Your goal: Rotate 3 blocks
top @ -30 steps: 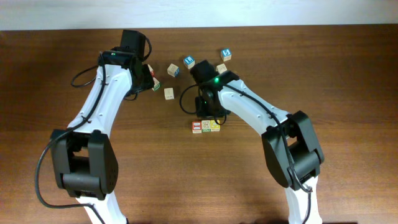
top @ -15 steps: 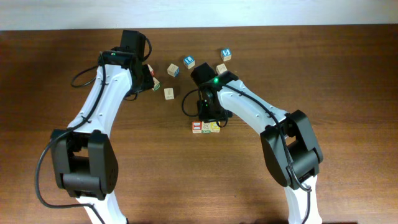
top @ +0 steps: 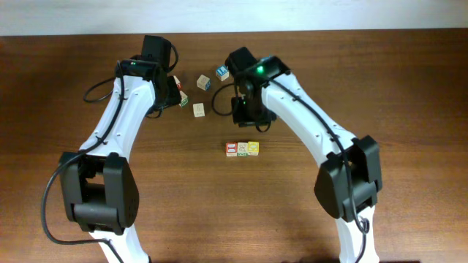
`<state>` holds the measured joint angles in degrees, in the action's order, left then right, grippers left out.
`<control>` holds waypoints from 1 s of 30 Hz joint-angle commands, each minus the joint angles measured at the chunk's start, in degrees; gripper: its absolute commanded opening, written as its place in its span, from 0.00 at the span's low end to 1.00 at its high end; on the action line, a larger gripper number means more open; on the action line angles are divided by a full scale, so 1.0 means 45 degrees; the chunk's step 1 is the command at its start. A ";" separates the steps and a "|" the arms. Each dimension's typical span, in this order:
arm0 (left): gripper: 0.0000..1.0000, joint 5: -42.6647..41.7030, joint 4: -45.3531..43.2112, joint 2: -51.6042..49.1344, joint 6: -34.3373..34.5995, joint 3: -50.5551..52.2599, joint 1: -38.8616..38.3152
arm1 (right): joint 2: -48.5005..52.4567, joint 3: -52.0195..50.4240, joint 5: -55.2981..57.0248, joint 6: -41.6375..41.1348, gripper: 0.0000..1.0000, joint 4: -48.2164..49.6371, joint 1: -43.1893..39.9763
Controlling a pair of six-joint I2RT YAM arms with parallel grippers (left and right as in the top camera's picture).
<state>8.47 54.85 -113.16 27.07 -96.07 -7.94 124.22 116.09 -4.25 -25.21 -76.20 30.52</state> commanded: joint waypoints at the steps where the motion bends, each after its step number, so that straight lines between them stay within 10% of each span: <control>1: 0.49 -0.0661 0.0034 -0.0073 0.0063 0.0083 -0.0044 | -0.0204 -0.0024 -0.0831 -0.0238 0.34 -0.1360 0.0044; 15: 0.50 -0.0695 0.0068 -0.0073 0.0063 0.0083 -0.0053 | -0.0204 -0.5192 -0.0874 -0.2186 0.33 0.2681 0.1219; 30: 0.50 -0.0695 0.0073 -0.0073 0.0068 0.0083 -0.0058 | -0.0204 -0.5872 0.0432 -0.2132 0.34 0.4313 0.1229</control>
<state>5.78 55.05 -113.16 27.07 -96.07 -7.97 123.81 90.08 -4.49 -34.48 -57.21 35.64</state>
